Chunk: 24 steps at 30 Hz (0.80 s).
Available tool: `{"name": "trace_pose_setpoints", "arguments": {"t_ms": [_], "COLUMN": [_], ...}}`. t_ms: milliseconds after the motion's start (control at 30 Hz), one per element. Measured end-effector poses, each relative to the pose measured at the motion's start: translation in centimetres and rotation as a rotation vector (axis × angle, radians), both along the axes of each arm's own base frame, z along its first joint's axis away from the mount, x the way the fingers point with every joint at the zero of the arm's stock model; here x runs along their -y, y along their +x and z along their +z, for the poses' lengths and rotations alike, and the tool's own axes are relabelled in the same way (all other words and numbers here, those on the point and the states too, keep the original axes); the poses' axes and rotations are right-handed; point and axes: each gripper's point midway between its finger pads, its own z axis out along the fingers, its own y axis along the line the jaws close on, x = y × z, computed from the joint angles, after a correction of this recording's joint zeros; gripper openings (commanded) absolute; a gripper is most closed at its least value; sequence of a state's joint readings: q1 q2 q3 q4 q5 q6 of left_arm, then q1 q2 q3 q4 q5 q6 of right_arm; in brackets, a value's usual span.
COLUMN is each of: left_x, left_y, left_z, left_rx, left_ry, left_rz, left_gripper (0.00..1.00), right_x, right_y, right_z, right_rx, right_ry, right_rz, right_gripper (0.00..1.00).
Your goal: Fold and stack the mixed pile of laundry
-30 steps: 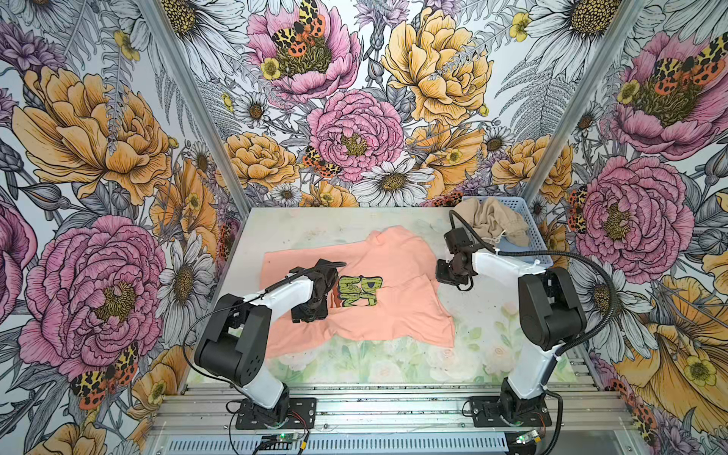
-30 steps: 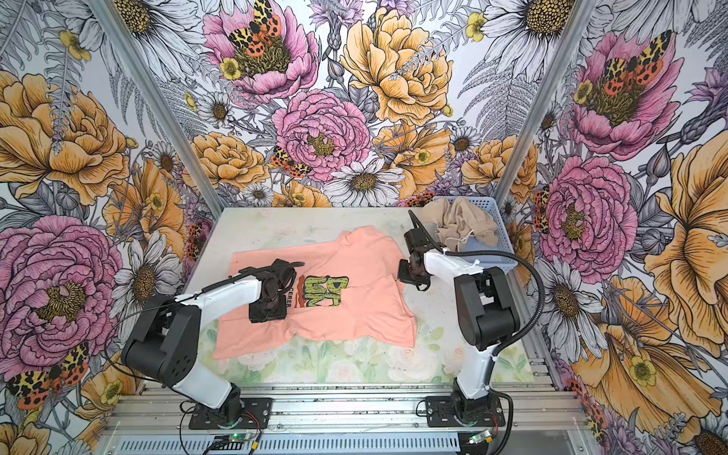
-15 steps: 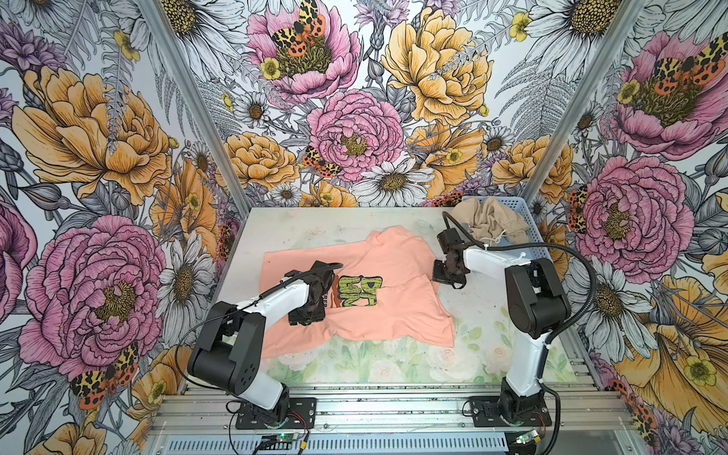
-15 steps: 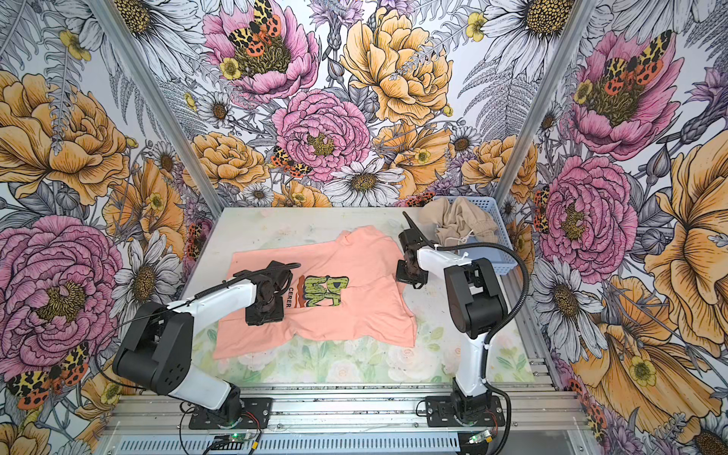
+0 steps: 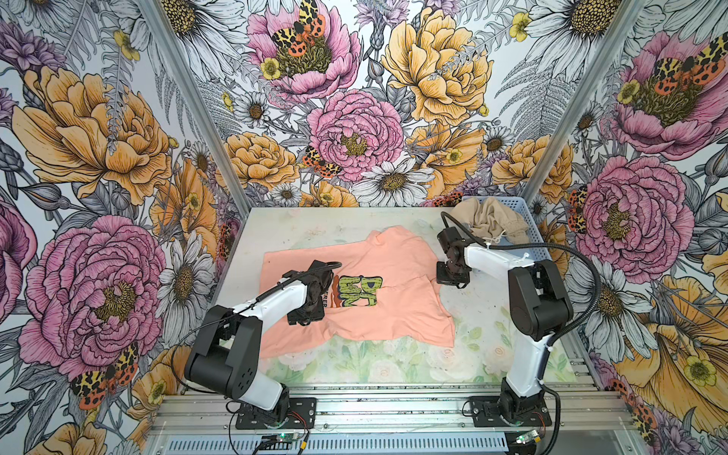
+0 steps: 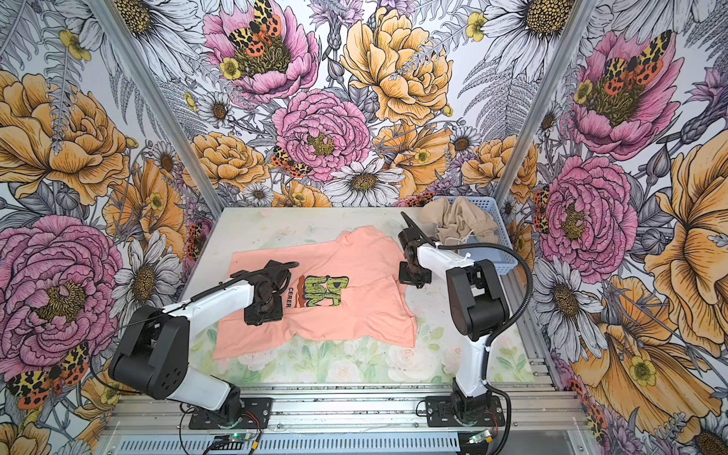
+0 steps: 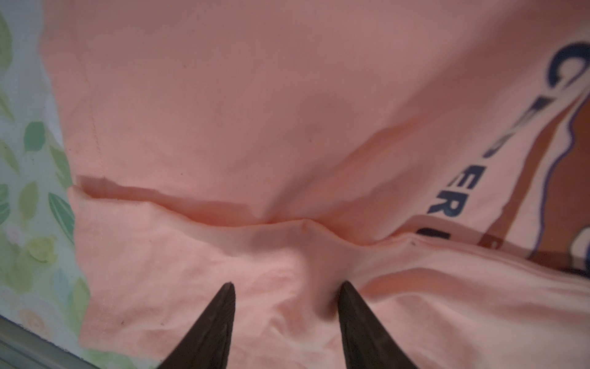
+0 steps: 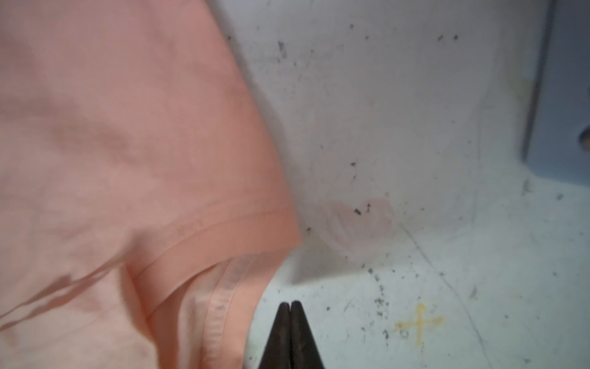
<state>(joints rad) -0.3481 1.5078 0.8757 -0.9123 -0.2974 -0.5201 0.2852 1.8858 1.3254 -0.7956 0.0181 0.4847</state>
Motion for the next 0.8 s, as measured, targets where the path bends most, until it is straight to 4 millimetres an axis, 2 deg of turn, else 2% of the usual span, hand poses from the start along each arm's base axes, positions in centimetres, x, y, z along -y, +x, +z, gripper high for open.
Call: {"name": "trace_pose_setpoints", "arguments": {"t_ms": [100, 167, 267, 433, 467, 700, 800], "left_x": [0.0, 0.0, 0.0, -0.2, -0.3, -0.6, -0.7], "left_y": [0.0, 0.0, 0.0, -0.6, -0.6, -0.9, -1.1], "left_z": [0.1, 0.1, 0.0, -0.1, -0.1, 0.2, 0.2], "left_rx": [0.002, 0.003, 0.002, -0.002, -0.001, 0.015, 0.015], "left_ry": [-0.001, -0.001, -0.001, 0.0, 0.0, -0.007, -0.007], "left_rz": [0.0, 0.0, 0.0, 0.001, 0.003, 0.01, 0.012], "left_gripper": [0.54, 0.54, 0.54, 0.54, 0.54, 0.54, 0.54], "right_x": [-1.4, -2.2, -3.2, -3.8, -3.9, -2.7, -1.5], "right_y": [0.1, 0.3, 0.0, -0.6, -0.5, -0.6, -1.1], "right_z": [1.6, 1.7, 0.7, -2.3, -2.3, -2.5, -2.5], "right_rx": [0.035, 0.042, 0.018, -0.049, -0.044, -0.03, -0.038], "right_ry": [0.094, 0.15, 0.209, 0.244, 0.249, 0.163, 0.095], "right_rz": [-0.014, -0.024, -0.044, -0.077, -0.079, -0.053, -0.033], "right_gripper": [0.12, 0.12, 0.12, 0.09, 0.09, 0.08, 0.08]}}
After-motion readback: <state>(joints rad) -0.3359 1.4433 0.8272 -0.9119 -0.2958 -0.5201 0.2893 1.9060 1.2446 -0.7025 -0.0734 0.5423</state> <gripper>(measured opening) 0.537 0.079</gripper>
